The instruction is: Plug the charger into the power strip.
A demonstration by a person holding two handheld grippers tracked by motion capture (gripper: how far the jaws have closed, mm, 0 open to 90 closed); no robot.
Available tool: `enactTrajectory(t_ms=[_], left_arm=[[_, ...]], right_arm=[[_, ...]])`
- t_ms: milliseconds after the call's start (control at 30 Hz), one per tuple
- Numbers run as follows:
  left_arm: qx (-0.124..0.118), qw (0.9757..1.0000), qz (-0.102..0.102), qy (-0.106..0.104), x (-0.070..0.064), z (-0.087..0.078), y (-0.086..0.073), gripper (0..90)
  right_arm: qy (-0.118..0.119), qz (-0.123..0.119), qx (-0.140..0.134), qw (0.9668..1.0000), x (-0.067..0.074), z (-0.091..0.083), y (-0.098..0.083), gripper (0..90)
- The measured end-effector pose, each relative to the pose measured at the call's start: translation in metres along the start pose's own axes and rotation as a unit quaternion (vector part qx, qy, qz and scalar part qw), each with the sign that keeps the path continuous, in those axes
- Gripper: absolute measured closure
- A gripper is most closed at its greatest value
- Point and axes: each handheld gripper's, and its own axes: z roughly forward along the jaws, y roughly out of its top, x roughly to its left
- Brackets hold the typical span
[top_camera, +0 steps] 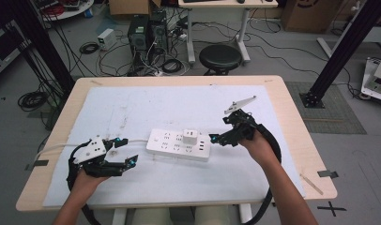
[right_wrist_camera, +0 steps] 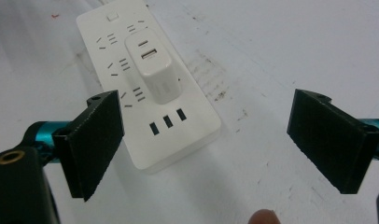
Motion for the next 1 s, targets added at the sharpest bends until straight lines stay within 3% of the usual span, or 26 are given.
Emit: enactTrajectory(t_ms=[133, 367, 500, 533, 600, 800, 1000], left_arm=[[0.001, 1.0, 0.003, -0.002, -0.002, 0.002, 0.002, 27.8], [-0.001, 1.0, 0.002, -0.004, -0.002, 0.004, 0.005, 27.8], [-0.001, 1.0, 0.001, -0.004, -0.002, 0.006, 0.006, 27.8], [0.0, 1.0, 0.001, -0.005, -0.003, 0.007, 0.006, 27.8], [-0.001, 1.0, 0.001, -0.004, -0.002, 0.007, 0.006, 27.8], [-0.004, 1.0, -0.004, -0.005, -0.001, 0.007, 0.006, 27.8], [-0.012, 0.9999, -0.007, -0.002, 0.0, 0.005, 0.007, 27.8]], right_arm=[[-0.001, 0.013, -0.018, 0.9997, -0.002, -0.008, -0.011, 11.2], [-0.022, 0.031, -0.049, 0.9981, -0.003, -0.022, -0.036, 11.4], [-0.035, 0.042, -0.066, 0.9963, -0.004, -0.027, -0.048, 11.3], [-0.037, 0.055, -0.08, 0.9946, -0.006, -0.031, -0.059, 11.4], [-0.042, 0.059, -0.091, 0.9932, -0.005, -0.033, -0.065, 11.4], [-0.041, 0.046, -0.132, 0.9894, -0.002, -0.038, -0.085, 11.4], [-0.052, 0.052, -0.156, 0.985, 0.0, -0.04, -0.098, 11.4]])
